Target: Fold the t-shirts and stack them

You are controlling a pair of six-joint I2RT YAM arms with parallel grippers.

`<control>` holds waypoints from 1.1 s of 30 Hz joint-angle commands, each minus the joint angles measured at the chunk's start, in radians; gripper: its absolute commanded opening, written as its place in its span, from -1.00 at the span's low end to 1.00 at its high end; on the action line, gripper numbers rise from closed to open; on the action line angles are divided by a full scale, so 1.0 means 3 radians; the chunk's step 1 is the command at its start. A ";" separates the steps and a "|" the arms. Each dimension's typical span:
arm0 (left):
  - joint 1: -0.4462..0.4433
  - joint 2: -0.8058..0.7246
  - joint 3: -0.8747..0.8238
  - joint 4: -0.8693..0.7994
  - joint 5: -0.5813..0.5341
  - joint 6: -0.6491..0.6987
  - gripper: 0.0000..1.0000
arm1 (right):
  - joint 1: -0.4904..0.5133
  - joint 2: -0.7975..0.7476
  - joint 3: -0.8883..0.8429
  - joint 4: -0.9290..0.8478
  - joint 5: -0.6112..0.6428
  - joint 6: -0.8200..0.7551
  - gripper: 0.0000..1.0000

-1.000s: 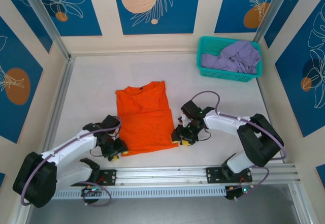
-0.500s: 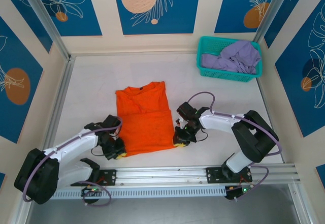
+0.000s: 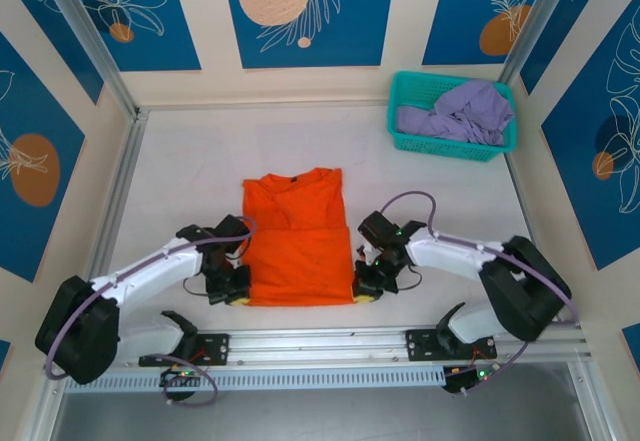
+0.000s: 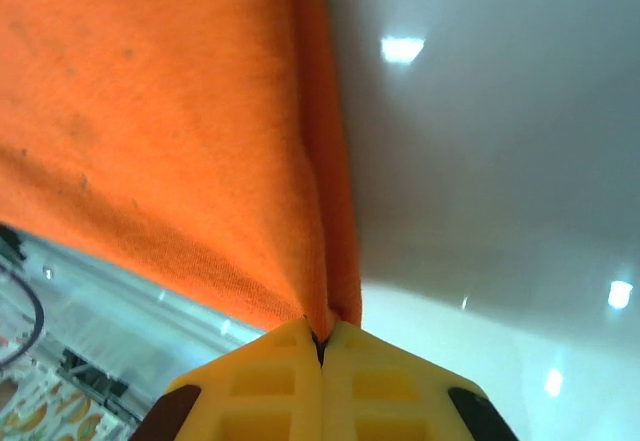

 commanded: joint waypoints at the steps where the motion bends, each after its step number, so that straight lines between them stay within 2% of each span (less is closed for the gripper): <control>1: -0.0106 -0.0295 0.0075 -0.0411 0.0348 0.0022 -1.00 | 0.0078 -0.0457 -0.0126 -0.0362 -0.0293 0.0281 -1.00; 3: -0.0113 -0.0444 0.0160 -0.0490 0.0438 -0.0029 -1.00 | 0.0100 -0.0724 -0.0160 -0.0441 -0.0372 0.0442 -1.00; 6: -0.0112 -0.0445 0.0448 -0.0631 0.0383 0.0025 -1.00 | 0.0081 -0.1040 -0.0068 -0.0579 -0.0320 0.0549 -1.00; 11: -0.0010 0.0003 0.1219 -0.0763 0.0276 0.0229 -1.00 | -0.0352 -0.0922 0.0433 -0.0845 -0.0320 0.0319 -1.00; 16: 0.0373 0.0472 0.2022 -0.0827 0.0140 0.0384 -1.00 | -0.0908 -0.0298 0.1149 -0.1043 -0.0364 -0.0012 -1.00; 19: 0.0652 0.0758 0.2287 -0.0671 0.0210 0.0416 -1.00 | -0.1170 0.0108 0.1543 -0.0990 -0.0413 -0.0055 -1.00; 28: 0.1195 0.1941 0.3062 -0.0483 0.0161 0.0579 -1.00 | -0.1534 0.1696 0.2902 -0.1051 -0.0476 -0.0003 -1.00; 33: 0.1418 0.2583 0.3493 -0.0350 0.0219 0.0629 -1.00 | -0.1655 0.2539 0.3876 -0.1369 -0.0379 -0.0057 -1.00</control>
